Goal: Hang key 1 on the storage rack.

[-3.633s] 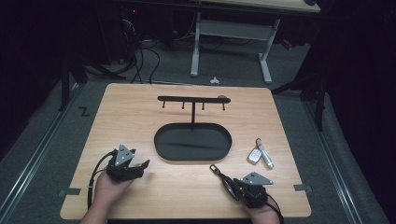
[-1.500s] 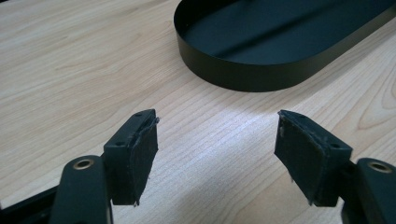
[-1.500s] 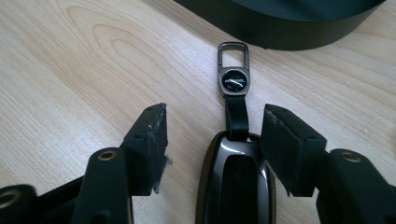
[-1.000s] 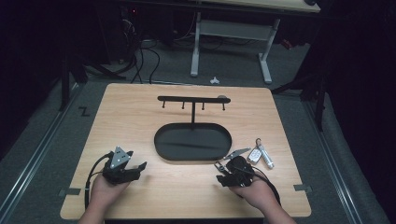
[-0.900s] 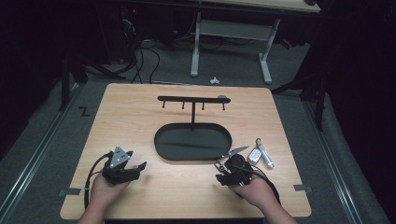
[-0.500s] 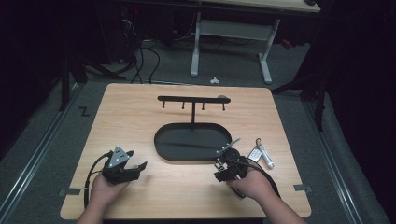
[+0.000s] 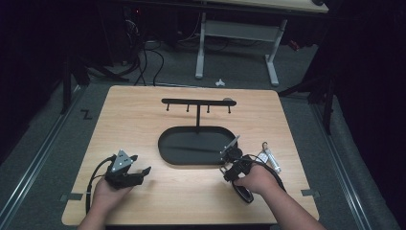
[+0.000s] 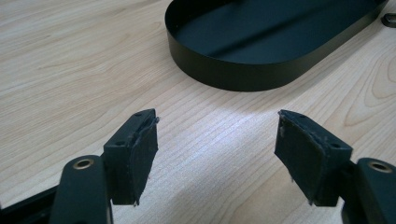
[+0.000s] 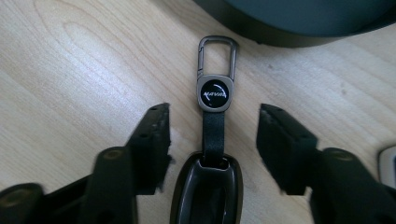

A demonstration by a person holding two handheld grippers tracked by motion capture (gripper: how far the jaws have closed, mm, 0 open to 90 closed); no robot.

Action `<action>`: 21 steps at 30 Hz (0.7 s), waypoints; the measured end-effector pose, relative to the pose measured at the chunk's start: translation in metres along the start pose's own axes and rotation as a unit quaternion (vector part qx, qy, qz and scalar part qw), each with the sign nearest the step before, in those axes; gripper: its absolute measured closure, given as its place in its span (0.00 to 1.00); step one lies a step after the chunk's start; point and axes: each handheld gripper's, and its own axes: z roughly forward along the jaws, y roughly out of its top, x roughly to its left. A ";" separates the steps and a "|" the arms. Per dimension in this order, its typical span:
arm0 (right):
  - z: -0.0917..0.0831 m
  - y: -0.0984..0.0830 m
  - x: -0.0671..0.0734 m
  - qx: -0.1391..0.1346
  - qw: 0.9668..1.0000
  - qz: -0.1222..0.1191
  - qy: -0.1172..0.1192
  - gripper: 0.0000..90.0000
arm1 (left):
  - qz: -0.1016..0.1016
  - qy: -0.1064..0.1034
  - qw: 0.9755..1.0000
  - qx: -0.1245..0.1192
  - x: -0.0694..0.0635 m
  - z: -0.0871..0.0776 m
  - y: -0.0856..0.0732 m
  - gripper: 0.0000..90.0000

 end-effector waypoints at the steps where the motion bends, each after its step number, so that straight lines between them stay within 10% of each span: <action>1: 0.001 0.000 0.000 0.005 1.000 0.001 -0.002 0.56 | -0.001 -0.001 1.000 0.000 0.000 0.000 0.000 0.34; 21: 0.014 0.008 -0.005 0.052 0.999 -0.012 0.001 0.78 | 0.005 -0.007 1.000 0.006 0.001 0.003 0.000 0.34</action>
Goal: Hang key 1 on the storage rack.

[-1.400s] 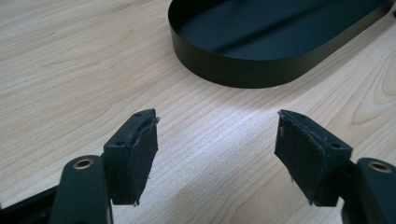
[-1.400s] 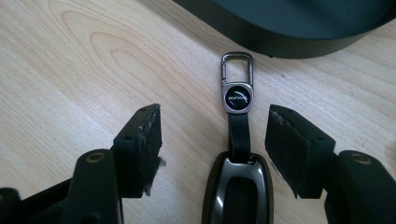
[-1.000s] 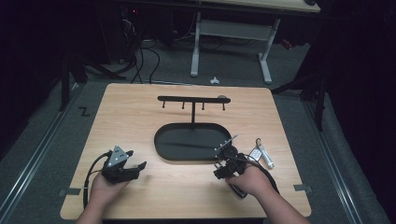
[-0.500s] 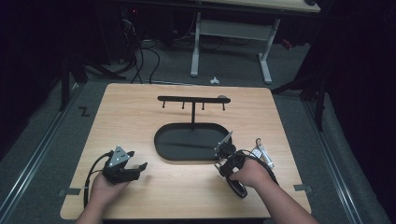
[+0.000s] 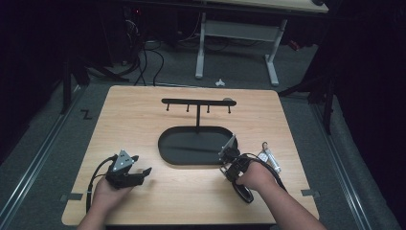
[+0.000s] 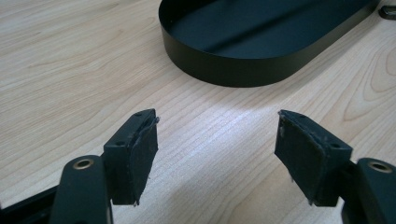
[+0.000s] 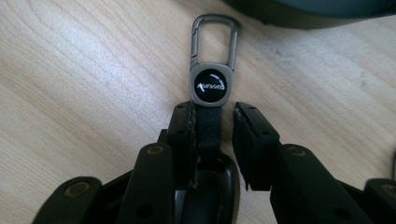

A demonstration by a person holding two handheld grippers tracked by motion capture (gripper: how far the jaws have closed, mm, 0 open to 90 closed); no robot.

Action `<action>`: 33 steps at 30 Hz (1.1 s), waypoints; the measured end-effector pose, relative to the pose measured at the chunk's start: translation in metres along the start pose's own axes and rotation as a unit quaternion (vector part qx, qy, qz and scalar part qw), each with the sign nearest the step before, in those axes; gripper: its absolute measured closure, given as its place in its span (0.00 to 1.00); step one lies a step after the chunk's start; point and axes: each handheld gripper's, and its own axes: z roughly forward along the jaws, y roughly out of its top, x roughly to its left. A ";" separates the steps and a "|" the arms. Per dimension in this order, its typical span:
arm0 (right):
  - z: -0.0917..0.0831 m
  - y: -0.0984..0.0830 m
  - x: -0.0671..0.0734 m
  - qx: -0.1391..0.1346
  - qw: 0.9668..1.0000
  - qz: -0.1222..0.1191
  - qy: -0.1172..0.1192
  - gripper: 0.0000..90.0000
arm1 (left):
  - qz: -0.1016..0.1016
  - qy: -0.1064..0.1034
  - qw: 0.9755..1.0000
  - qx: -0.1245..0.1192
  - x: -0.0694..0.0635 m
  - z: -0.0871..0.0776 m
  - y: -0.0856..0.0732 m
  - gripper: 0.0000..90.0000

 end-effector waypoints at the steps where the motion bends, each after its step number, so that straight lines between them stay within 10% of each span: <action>1: 0.000 0.000 0.001 0.001 1.000 0.004 -0.001 0.79 | -0.002 0.000 1.000 -0.001 0.000 0.000 0.000 0.34; 33: 0.000 0.004 0.004 0.026 0.999 -0.041 -0.007 0.89 | 0.003 -0.003 1.000 0.003 -0.003 0.001 0.000 0.34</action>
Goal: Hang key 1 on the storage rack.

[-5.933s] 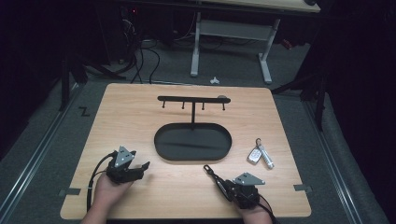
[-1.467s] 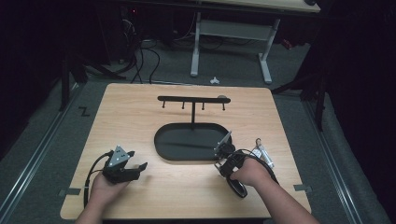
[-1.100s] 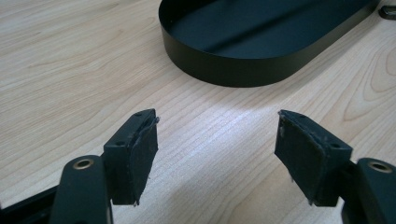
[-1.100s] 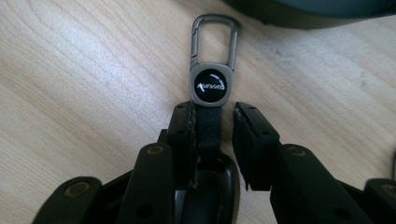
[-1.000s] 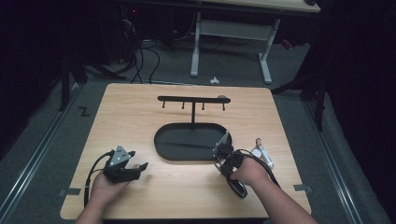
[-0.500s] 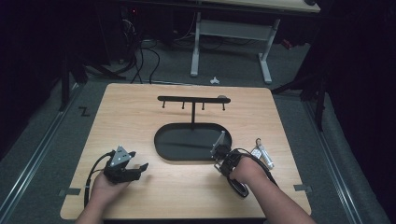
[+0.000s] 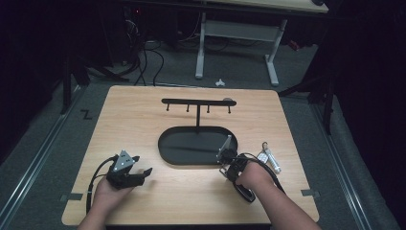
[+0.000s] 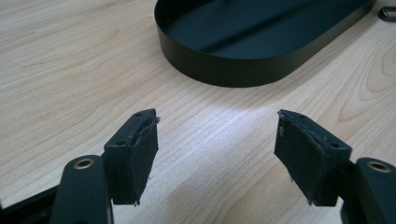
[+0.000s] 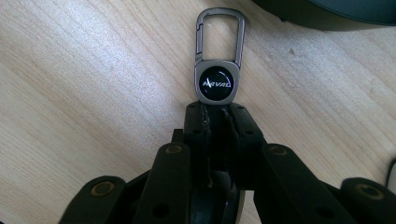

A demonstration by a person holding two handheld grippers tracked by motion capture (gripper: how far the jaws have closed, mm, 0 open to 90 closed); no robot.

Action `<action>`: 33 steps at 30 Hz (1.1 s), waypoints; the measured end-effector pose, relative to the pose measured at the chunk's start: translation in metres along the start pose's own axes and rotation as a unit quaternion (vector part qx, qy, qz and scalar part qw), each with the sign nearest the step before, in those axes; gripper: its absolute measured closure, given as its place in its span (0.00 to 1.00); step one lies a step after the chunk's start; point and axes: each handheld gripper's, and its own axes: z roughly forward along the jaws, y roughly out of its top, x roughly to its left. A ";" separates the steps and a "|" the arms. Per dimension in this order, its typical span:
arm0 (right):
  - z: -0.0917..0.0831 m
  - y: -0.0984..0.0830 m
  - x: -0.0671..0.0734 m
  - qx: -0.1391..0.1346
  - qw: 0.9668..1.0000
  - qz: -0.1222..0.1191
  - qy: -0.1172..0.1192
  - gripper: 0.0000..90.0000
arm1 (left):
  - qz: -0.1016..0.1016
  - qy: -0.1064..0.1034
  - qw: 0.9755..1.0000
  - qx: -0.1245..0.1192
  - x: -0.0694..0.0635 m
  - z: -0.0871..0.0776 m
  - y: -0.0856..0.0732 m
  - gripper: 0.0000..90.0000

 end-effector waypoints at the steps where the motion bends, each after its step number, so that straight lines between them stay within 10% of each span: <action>1: 0.000 0.000 0.002 0.003 1.000 0.004 -0.003 0.89 | 0.000 0.000 1.000 0.000 0.000 0.000 0.000 0.34; 13: -0.026 -0.009 0.004 -0.035 0.999 0.007 -0.003 0.89 | 0.002 0.003 1.000 0.004 -0.002 0.001 -0.001 0.34; 21: -0.065 -0.024 -0.007 -0.108 0.993 0.042 0.025 0.89 | 0.004 0.004 1.000 0.002 -0.002 0.001 -0.001 0.34; 33: -0.089 -0.019 -0.014 -0.141 0.989 0.046 0.023 0.89 | 0.001 0.006 1.000 -0.003 0.000 -0.001 -0.001 0.34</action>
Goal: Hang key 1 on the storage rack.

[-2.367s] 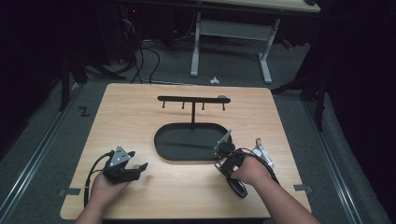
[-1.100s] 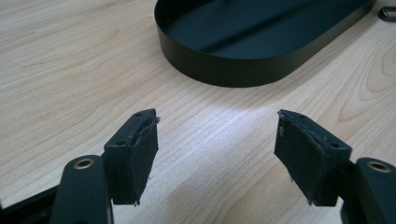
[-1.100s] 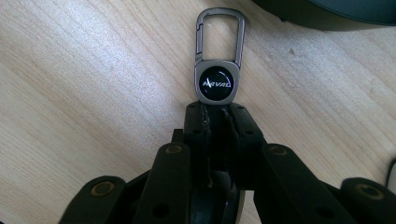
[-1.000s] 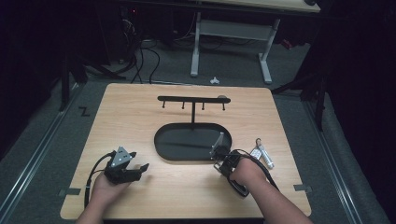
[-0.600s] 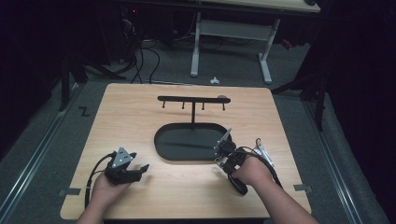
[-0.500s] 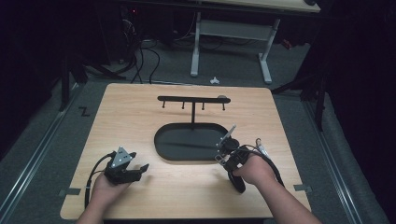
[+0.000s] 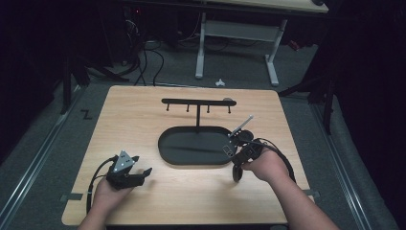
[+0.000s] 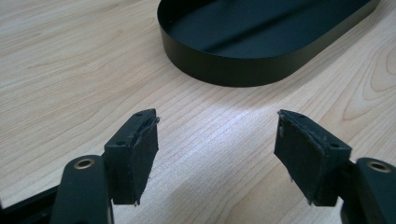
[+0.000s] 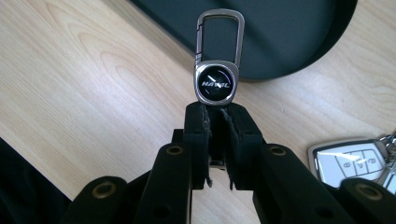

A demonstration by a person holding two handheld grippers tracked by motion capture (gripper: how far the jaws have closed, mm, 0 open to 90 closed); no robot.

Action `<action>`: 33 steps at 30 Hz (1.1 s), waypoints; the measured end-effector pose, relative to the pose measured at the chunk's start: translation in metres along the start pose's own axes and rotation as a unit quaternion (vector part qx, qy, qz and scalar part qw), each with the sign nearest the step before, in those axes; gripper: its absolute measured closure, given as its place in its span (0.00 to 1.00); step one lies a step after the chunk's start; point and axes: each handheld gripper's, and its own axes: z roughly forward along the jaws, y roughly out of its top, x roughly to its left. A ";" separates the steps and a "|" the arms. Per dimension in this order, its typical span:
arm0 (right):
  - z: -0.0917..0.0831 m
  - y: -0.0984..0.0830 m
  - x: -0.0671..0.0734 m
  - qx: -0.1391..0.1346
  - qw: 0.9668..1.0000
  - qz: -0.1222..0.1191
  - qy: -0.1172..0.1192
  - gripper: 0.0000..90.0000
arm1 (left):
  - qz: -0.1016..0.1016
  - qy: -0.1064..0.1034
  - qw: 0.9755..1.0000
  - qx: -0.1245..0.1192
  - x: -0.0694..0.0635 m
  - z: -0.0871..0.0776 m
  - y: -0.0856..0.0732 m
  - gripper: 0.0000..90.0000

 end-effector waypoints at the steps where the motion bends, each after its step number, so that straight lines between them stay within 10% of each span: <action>1: 0.000 0.000 0.000 0.000 1.000 0.000 0.000 0.89 | 0.000 0.000 1.000 0.000 0.000 0.000 0.000 0.34; 33: -0.031 0.055 -0.003 -0.051 0.999 -0.015 -0.001 0.89 | 0.002 0.006 1.000 -0.003 -0.001 -0.014 -0.009 0.34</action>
